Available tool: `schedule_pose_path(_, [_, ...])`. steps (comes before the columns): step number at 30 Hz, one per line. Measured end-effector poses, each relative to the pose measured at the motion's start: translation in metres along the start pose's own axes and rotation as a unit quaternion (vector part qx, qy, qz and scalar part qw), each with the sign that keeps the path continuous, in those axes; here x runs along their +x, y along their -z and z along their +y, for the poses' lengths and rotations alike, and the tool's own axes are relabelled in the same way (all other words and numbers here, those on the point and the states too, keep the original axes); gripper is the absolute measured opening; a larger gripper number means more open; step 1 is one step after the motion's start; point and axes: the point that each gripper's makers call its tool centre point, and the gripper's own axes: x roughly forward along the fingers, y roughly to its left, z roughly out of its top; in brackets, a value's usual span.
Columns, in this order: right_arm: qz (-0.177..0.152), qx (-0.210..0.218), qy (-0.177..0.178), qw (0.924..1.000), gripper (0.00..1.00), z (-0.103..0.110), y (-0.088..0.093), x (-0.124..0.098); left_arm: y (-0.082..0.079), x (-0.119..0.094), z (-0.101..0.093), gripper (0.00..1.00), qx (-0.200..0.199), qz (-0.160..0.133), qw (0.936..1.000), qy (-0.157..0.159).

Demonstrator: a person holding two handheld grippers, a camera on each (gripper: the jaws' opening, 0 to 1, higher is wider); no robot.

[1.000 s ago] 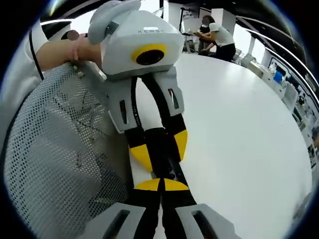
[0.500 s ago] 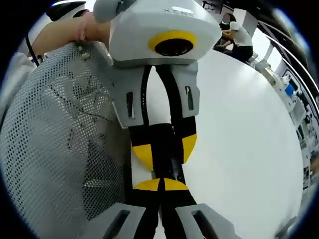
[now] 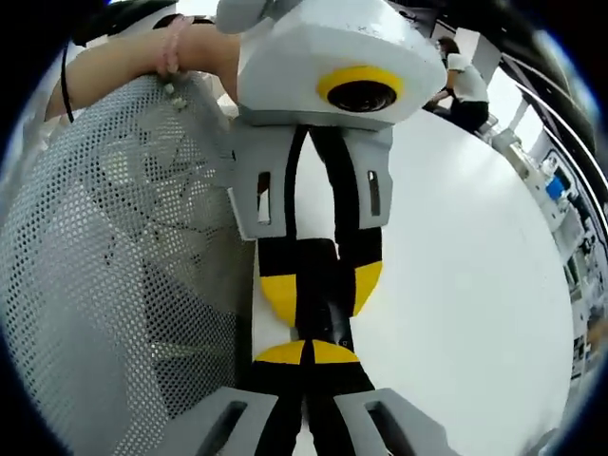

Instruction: Press the specified remote control buttons in sequence, fully releasing each button before pressing the next.

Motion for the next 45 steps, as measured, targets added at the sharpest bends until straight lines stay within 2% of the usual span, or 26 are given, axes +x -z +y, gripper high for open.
schedule_pose_path(6, [-0.006, 0.035, 0.010, 0.9993, 0.00, -0.0008, -0.0004, -0.0001, 0.0000, 0.0012, -0.0009, 0.26, 0.002, 0.002, 1.0000, 0.000])
schedule_pose_path(9, [-0.023, 0.102, 0.022, 0.9943, 0.00, -0.0021, -0.0013, -0.0004, 0.0000, 0.0018, -0.0014, 0.26, 0.005, 0.003, 1.0000, 0.001])
schedule_pose_path(15, [-0.036, 0.162, 0.039, 0.9853, 0.00, -0.0031, -0.0023, -0.0004, -0.0013, -0.0007, -0.0019, 0.26, 0.007, 0.006, 1.0000, -0.001])
schedule_pose_path(21, [-0.044, 0.181, 0.042, 0.9816, 0.00, -0.0050, -0.0013, 0.0000, -0.0010, -0.0026, -0.0018, 0.26, 0.009, 0.002, 0.9999, -0.005])
schedule_pose_path(29, [-0.032, 0.150, 0.039, 0.9874, 0.00, -0.0024, -0.0001, 0.0002, -0.0011, -0.0047, -0.0044, 0.26, 0.009, 0.004, 0.9999, 0.002])
schedule_pose_path(31, [-0.016, 0.056, 0.037, 0.9976, 0.00, -0.0005, -0.0010, 0.0003, -0.0013, -0.0049, -0.0046, 0.26, 0.007, 0.001, 1.0000, 0.000])
schedule_pose_path(32, [-0.015, 0.044, 0.034, 0.9983, 0.00, 0.0008, -0.0009, 0.0004, -0.0010, -0.0056, -0.0050, 0.26, 0.006, 0.000, 1.0000, -0.002])
schedule_pose_path(34, [-0.021, 0.057, 0.028, 0.9977, 0.00, 0.0019, -0.0011, 0.0007, -0.0009, -0.0061, -0.0052, 0.26, 0.004, -0.003, 1.0000, -0.005])
schedule_pose_path(36, [-0.017, 0.018, 0.029, 0.9993, 0.00, 0.0018, -0.0009, 0.0007, -0.0013, -0.0061, -0.0049, 0.26, 0.008, -0.005, 0.9999, -0.006])
schedule_pose_path(41, [-0.017, 0.030, 0.050, 0.9982, 0.00, 0.0023, -0.0025, 0.0007, -0.0012, -0.0052, -0.0032, 0.26, 0.004, -0.018, 0.9998, -0.001])
schedule_pose_path(43, [-0.033, 0.063, 0.071, 0.9949, 0.00, 0.0002, -0.0033, -0.0002, -0.0015, -0.0037, -0.0022, 0.26, 0.002, -0.022, 0.9998, 0.000])
schedule_pose_path(45, [-0.038, 0.071, 0.081, 0.9934, 0.00, 0.0000, -0.0034, -0.0006, -0.0012, -0.0031, -0.0018, 0.26, 0.006, -0.026, 0.9996, 0.002])
